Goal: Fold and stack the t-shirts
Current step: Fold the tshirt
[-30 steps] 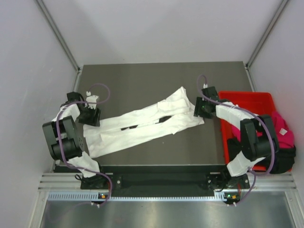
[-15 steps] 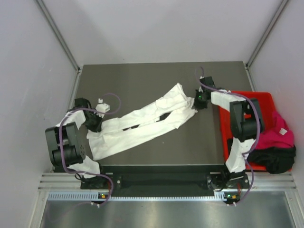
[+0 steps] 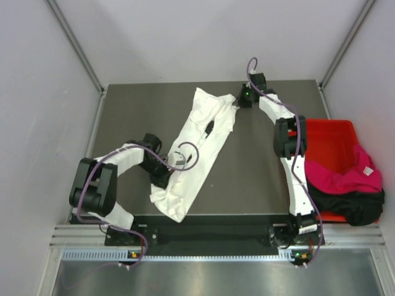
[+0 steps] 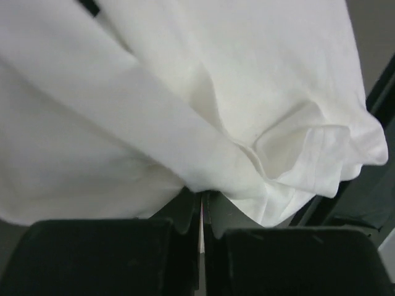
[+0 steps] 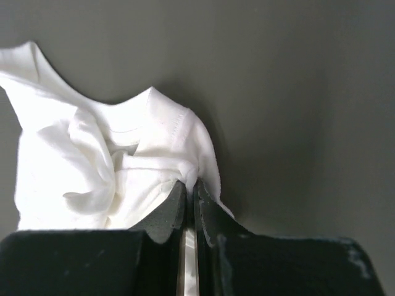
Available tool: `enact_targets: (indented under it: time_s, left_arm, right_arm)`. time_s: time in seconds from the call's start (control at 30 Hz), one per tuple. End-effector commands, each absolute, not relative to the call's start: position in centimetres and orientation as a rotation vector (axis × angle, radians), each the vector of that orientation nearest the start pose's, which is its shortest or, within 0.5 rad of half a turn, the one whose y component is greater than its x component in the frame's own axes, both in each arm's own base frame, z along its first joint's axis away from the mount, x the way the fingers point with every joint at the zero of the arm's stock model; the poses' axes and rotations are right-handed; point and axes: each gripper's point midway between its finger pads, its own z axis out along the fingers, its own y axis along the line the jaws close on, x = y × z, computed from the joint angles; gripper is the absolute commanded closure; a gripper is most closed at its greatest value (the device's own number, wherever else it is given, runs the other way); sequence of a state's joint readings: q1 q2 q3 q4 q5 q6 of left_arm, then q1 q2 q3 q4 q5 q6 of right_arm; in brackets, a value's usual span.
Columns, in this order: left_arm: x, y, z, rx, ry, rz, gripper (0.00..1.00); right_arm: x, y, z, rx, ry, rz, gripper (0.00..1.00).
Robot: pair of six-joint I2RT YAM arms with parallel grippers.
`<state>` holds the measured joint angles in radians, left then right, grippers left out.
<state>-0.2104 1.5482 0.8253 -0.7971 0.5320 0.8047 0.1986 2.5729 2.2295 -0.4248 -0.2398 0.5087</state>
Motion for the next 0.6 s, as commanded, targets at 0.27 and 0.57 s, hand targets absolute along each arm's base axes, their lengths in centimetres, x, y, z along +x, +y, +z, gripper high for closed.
enact_targets:
  time_s: [0.27, 0.57]
  left_arm:
    - [15.5, -20.2, 3.5, 1.668, 2.343, -1.094, 0.80]
    - [15.4, -14.1, 5.7, 1.637, 2.538, -0.626, 0.36]
  right_arm:
    - [68.2, 19.7, 10.1, 0.415, 2.068, 0.739, 0.77]
    - [64.7, 15.2, 14.9, 0.372, 2.086, 0.513, 0.43]
